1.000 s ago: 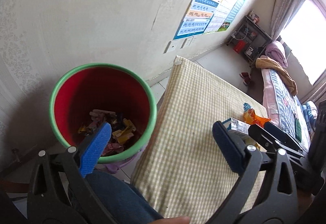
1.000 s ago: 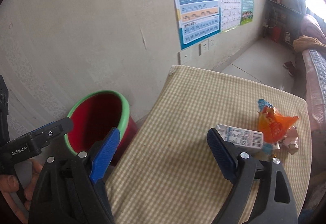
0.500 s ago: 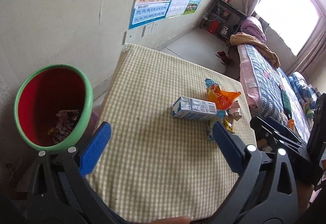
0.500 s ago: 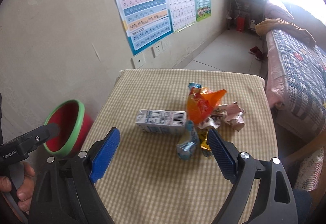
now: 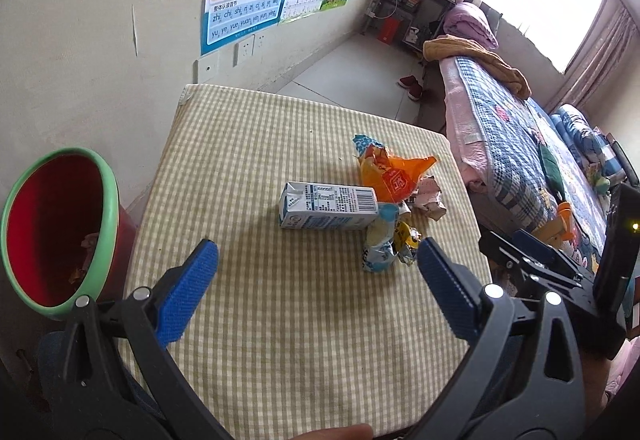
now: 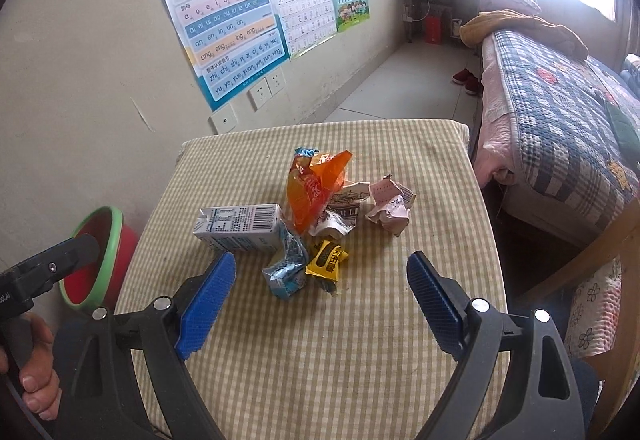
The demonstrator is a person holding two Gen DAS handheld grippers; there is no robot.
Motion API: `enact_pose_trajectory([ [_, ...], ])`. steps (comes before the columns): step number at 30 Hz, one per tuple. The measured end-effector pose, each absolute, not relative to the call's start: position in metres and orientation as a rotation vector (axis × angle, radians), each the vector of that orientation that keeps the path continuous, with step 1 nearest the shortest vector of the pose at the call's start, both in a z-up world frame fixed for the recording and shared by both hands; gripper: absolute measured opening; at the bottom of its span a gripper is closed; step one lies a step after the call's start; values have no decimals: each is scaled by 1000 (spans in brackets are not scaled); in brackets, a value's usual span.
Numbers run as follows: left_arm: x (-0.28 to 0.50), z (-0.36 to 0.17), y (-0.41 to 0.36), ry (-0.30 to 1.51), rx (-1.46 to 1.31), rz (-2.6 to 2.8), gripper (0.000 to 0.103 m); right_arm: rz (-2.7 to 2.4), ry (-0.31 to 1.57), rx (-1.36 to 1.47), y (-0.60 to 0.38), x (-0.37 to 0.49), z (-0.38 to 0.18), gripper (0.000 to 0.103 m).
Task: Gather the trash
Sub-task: 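Move both tools back over the table toward the milk carton, then grasp the white milk carton with left tool while right tool grasps yellow wrapper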
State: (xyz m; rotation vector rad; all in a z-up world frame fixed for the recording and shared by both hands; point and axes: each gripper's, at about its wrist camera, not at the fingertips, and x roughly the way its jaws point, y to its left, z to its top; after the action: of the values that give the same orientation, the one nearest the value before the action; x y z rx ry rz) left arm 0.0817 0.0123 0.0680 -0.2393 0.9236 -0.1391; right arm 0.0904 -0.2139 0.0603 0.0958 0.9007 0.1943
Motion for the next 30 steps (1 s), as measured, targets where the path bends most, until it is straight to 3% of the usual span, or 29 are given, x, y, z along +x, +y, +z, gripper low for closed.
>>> enact_pose_trajectory([
  [20,166,0,13,1071,-162,-164,97,167,1066,119,-212,143,-18,82],
  [25,185,-18,-3,1113,26,-249,97,168,1117,131,-211,153,-35,78],
  [30,200,-25,-22,1112,155,-324,97,188,1158,125,-207,163,-46,67],
])
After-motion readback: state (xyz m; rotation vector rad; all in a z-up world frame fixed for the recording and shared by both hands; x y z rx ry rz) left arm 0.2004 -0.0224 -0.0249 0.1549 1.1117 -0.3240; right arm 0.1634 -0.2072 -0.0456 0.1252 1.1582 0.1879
